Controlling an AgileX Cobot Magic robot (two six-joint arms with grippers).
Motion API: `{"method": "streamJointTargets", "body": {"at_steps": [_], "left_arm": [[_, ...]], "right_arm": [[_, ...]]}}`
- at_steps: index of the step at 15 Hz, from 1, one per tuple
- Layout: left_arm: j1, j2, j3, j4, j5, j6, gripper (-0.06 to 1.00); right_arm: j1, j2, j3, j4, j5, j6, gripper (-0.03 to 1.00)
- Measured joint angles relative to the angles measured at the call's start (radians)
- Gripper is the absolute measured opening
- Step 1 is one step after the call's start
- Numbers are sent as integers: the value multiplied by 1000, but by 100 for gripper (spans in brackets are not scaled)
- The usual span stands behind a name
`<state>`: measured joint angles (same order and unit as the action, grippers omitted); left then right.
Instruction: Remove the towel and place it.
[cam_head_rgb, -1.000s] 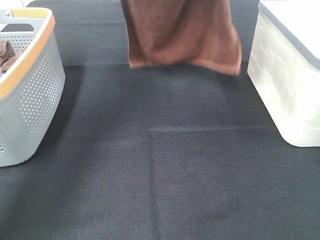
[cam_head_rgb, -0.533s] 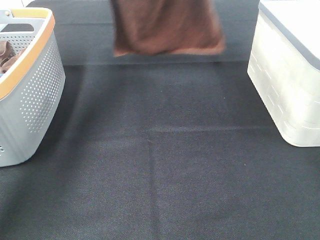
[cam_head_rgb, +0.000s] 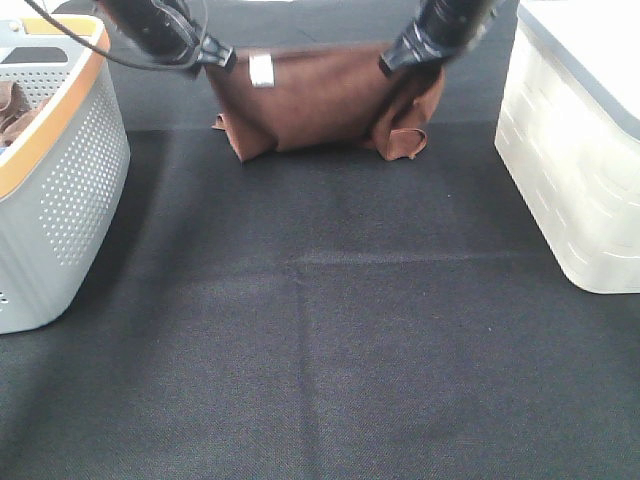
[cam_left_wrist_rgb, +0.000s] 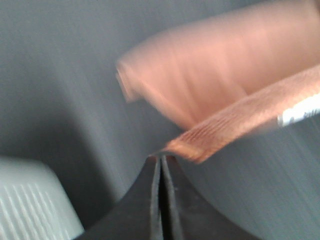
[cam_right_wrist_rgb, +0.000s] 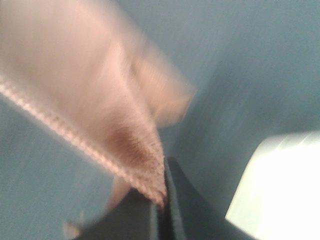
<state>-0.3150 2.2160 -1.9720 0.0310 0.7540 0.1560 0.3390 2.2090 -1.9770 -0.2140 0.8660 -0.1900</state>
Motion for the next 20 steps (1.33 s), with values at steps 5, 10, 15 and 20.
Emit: {"method": "streamJointTargets", "body": {"at_steps": [5,10,15,20], "left_arm": [[-3,-51,0,-84,345,1,0],[-5,-51,0,-144,454,1,0],[-6,-94,176,-191,456,0,0],[-22,-113,342,-214,456,-37,0]], "right_arm": [[0,0,-1,175,290,13,0],[0,-1,-2,249,345,35,0],[1,-37,165,302,348,59,0],[1,-72,296,338,349,73,2]]}}
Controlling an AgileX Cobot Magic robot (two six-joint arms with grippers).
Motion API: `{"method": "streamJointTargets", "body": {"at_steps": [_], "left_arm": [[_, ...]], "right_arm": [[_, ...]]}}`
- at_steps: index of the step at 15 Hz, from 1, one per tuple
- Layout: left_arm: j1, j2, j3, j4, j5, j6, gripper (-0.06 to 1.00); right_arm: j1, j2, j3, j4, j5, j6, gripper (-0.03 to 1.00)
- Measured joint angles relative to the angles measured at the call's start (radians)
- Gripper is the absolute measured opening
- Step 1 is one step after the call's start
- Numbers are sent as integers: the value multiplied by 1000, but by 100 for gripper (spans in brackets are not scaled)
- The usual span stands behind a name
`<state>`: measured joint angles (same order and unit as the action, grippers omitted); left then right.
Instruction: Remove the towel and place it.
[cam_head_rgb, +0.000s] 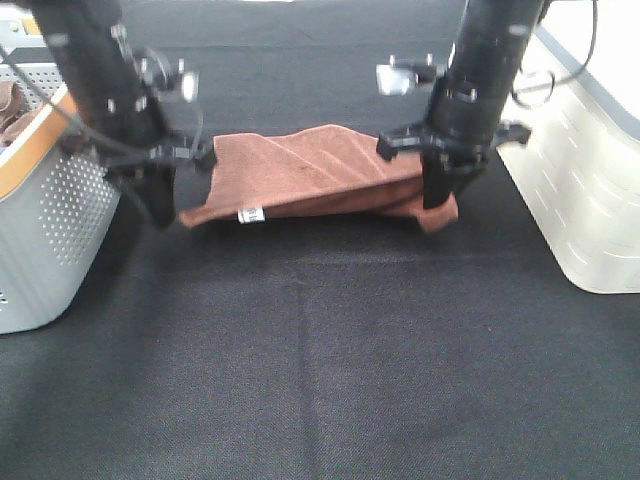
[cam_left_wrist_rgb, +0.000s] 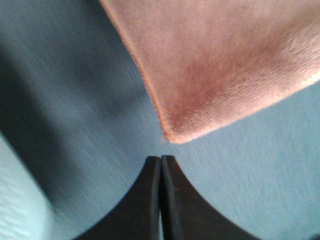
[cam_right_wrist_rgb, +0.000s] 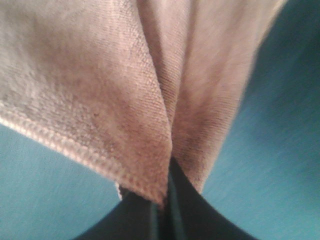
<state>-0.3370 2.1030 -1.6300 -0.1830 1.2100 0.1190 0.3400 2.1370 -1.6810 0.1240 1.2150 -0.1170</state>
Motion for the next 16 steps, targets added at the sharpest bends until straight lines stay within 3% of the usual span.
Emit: {"method": "streamJointTargets", "body": {"at_steps": [1,2,4,5,6,7,9,16], "left_arm": [[-12,0,26,5,0,-6,0],[-27,0,40,7,1,-7,0],[-57,-1,43,7,4,-9,13],[-70,-1,43,7,4,-8,29],[-82,-1,43,6,4,-8,58],[-84,-4,43,6,4,-8,71],[-84,-27,43,7,4,-8,80],[-84,-258,42,8,3,-52,82]], "right_arm": [[0,1,27,0,0,2,10],[0,1,48,0,1,9,23],[0,1,60,0,1,39,54],[0,-1,60,8,1,51,67],[0,-3,60,24,1,53,74],[0,-15,61,46,1,53,76],[0,-78,63,63,0,53,77],[0,-395,63,63,2,52,77]]}}
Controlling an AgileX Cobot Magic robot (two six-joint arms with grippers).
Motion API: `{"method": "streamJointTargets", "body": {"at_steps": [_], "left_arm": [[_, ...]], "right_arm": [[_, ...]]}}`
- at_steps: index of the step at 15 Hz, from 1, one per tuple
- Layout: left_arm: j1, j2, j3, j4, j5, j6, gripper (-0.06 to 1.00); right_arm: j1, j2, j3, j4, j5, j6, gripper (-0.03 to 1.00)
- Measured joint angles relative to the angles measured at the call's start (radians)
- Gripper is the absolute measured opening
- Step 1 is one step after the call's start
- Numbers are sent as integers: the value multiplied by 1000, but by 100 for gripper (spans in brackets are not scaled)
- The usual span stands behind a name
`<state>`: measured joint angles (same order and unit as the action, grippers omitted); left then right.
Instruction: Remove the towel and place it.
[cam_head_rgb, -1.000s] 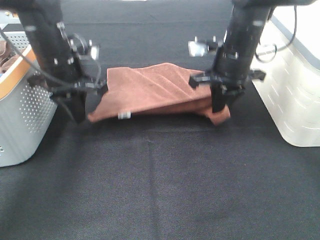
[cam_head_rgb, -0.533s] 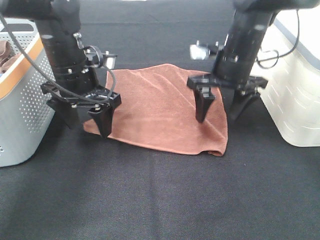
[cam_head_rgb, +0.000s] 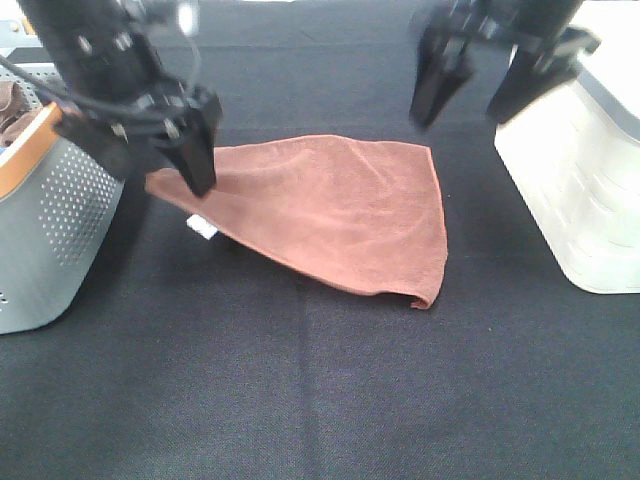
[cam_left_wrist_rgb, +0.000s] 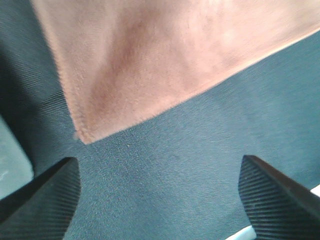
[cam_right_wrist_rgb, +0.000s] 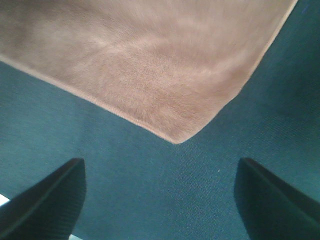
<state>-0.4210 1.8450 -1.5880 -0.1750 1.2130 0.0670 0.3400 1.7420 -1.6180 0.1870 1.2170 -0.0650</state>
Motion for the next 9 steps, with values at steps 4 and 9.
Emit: {"method": "streamJointTargets", "body": {"at_steps": [4,9], "left_arm": [[0,13,25,7,8,0,82],[0,-186,-94,31,-2,0,82]], "right_arm": [[0,-67,0,1,2,1,77],[0,-111,14,0,2,1,77]]}}
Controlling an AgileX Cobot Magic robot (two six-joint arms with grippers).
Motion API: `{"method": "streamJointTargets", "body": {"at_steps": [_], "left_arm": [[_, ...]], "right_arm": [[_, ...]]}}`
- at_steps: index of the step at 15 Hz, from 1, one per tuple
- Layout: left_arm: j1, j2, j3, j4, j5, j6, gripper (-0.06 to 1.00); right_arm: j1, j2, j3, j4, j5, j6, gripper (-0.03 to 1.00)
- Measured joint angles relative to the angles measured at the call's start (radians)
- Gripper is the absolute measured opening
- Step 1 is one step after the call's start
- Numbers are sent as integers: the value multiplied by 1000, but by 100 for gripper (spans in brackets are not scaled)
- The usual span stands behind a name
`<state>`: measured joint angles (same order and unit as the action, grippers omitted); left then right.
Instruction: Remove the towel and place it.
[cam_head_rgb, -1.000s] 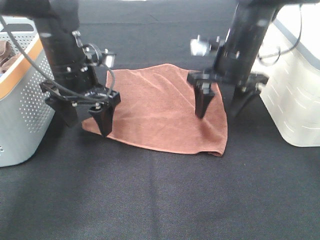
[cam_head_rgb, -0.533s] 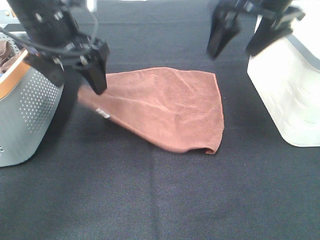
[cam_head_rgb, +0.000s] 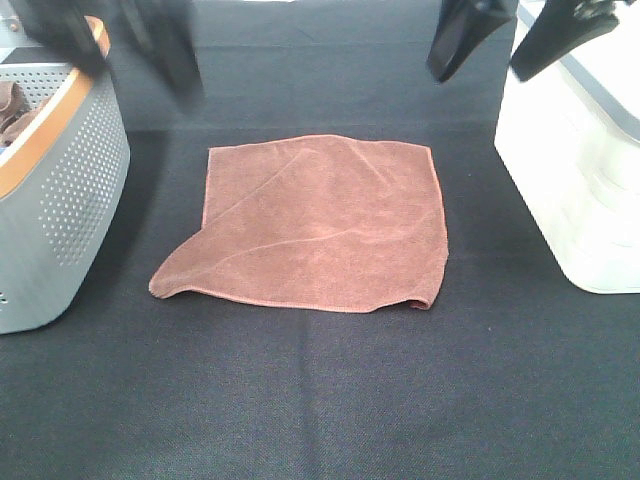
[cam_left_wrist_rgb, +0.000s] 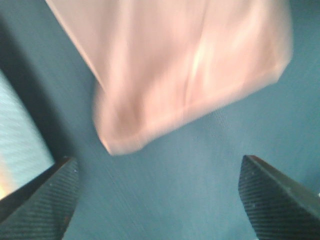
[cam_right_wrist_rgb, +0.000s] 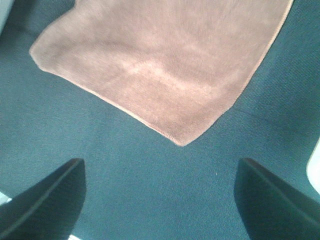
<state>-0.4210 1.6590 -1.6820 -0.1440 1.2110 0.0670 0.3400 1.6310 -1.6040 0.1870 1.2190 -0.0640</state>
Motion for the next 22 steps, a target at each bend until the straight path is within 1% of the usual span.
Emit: {"method": "streamJointTargets", "body": {"at_steps": [2,3,4,6,7,8,9,10,12,13,14,15,16,17,18,19,22], "left_arm": [[0,-198,9,56,1,-10,82],[0,-198,9,56,1,-10,82],[0,-283,37,73,1,-15,82],[0,-437,165,84,1,-26,82],[0,-511,273,91,2,-39,82],[0,-577,361,92,1,-50,82],[0,-712,607,94,1,-67,82],[0,-777,742,96,-1,-67,82],[0,-911,998,96,-43,-67,82],[0,-1008,1147,89,-97,-53,82],[0,-1008,1147,89,-97,-53,82],[0,-1064,1171,77,-128,-27,82],[0,-1119,1171,64,-161,19,82],[0,-1175,1173,59,-163,64,82],[0,-1242,1175,47,-161,112,81],[0,-1278,1175,37,-162,133,81],[0,-1344,1180,20,-161,154,81]], "right_arm": [[0,-110,66,0,-1,-2,77],[0,-110,66,0,-1,-2,77],[0,-172,121,0,-1,-5,77],[0,-313,268,0,-1,-11,77],[0,-386,355,0,-1,-18,77],[0,-499,503,-2,-1,-21,77],[0,-580,613,-3,-1,-21,77],[0,-656,714,-6,-1,-21,77],[0,-815,913,-13,0,-24,77],[0,-940,1023,-14,4,-51,77],[0,-940,1023,-14,4,-51,77],[0,-1034,1041,-11,2,-64,77],[0,-1124,1048,-3,-29,-85,77],[0,-1213,1064,-1,-89,-112,77],[0,-1345,1091,-1,-128,-135,77],[0,-1411,1092,-1,-134,-140,77],[0,-1539,1094,-12,-137,-144,77]]}}
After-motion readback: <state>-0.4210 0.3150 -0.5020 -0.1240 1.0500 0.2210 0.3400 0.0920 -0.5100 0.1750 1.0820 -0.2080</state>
